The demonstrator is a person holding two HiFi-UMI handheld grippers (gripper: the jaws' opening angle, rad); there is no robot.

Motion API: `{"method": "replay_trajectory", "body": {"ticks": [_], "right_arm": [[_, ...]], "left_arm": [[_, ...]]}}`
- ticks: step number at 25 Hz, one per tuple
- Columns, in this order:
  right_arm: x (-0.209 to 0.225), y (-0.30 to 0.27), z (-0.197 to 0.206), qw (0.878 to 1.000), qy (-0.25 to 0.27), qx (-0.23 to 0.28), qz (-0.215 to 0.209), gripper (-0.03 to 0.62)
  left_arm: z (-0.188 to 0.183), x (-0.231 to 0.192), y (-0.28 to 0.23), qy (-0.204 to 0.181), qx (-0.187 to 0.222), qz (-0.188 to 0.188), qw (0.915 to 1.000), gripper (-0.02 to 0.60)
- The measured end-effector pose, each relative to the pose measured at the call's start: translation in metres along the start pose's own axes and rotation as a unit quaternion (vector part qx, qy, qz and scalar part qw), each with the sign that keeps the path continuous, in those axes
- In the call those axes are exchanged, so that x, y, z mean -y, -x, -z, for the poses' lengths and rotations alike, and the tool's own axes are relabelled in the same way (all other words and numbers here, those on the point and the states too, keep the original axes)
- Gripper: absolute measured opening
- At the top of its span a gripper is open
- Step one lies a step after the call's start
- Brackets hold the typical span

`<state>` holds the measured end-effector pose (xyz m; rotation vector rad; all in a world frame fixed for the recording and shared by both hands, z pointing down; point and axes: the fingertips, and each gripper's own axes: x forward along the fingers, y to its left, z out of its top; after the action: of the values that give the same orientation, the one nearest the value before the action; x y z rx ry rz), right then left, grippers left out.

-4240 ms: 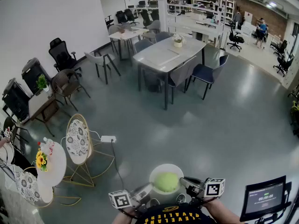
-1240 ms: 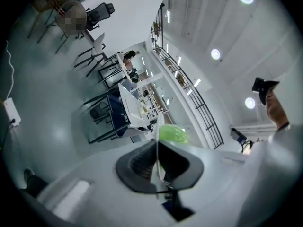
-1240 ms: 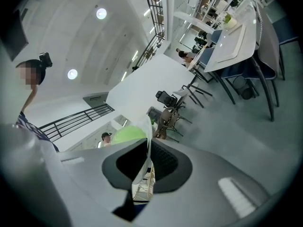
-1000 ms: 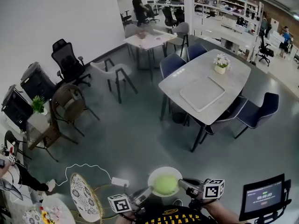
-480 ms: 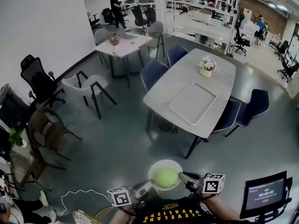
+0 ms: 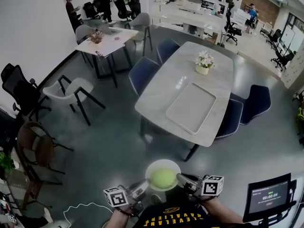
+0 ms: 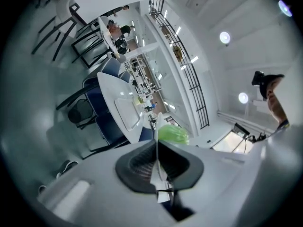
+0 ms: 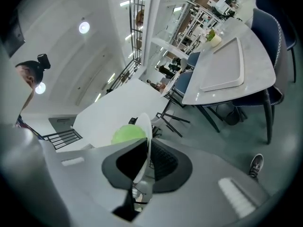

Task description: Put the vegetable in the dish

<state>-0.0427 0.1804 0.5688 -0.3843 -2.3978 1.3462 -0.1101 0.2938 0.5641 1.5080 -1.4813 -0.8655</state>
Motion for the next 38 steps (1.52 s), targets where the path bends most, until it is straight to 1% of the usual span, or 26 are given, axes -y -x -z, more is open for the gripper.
{"method": "replay_trajectory", "body": {"ticks": [3,5,7,9,12,15,18,22,25,27,29,33,38], "right_arm": [[0.028,-0.034,-0.043,1.000,-0.007,0.000,-0.013,0.028],[0.044,-0.046,-0.067,1.000,-0.006,-0.008,-0.020,0.030],[0.056,-0.053,-0.092,0.999,-0.004,-0.015,-0.029,0.031],[0.065,-0.059,-0.121,0.999,-0.001,-0.020,-0.038,0.031],[0.089,-0.064,-0.175,0.999,0.005,-0.017,-0.045,0.029],[0.121,-0.058,-0.223,0.999,0.002,-0.005,-0.033,0.029],[0.137,-0.053,-0.242,1.000,-0.010,0.016,-0.021,0.031],[0.150,-0.052,-0.255,0.999,-0.021,0.045,0.002,0.032],[0.170,-0.053,-0.276,0.997,-0.034,0.071,0.021,0.032],[0.183,-0.050,-0.289,0.994,-0.041,0.093,0.038,0.032],[0.196,-0.045,-0.300,0.990,-0.049,0.119,0.061,0.032],[0.210,-0.043,-0.322,0.977,-0.067,0.173,0.102,0.032],[0.224,-0.059,-0.336,0.961,-0.084,0.224,0.135,0.032]], "left_arm": [[-0.044,-0.025,-0.030,-0.001,-0.002,-0.012,0.9999,0.011],[-0.061,-0.037,-0.047,-0.005,-0.001,-0.029,0.9996,0.011],[-0.078,-0.041,-0.065,-0.010,0.003,-0.042,0.9991,0.011],[-0.100,-0.040,-0.089,-0.017,0.006,-0.048,0.9987,0.011],[-0.134,-0.047,-0.139,-0.029,0.003,-0.053,0.9982,0.011],[-0.155,-0.058,-0.195,-0.028,-0.004,-0.053,0.9982,0.012],[-0.167,-0.059,-0.222,-0.028,-0.024,-0.042,0.9984,0.012],[-0.182,-0.064,-0.243,-0.035,-0.068,-0.027,0.9967,0.012],[-0.198,-0.076,-0.274,-0.034,-0.101,-0.015,0.9942,0.012],[-0.205,-0.086,-0.297,-0.033,-0.131,-0.004,0.9909,0.012],[-0.211,-0.096,-0.318,-0.035,-0.166,0.007,0.9854,0.012],[-0.234,-0.107,-0.357,-0.048,-0.229,0.031,0.9716,0.012],[-0.260,-0.127,-0.383,-0.054,-0.289,0.054,0.9541,0.014]]}}
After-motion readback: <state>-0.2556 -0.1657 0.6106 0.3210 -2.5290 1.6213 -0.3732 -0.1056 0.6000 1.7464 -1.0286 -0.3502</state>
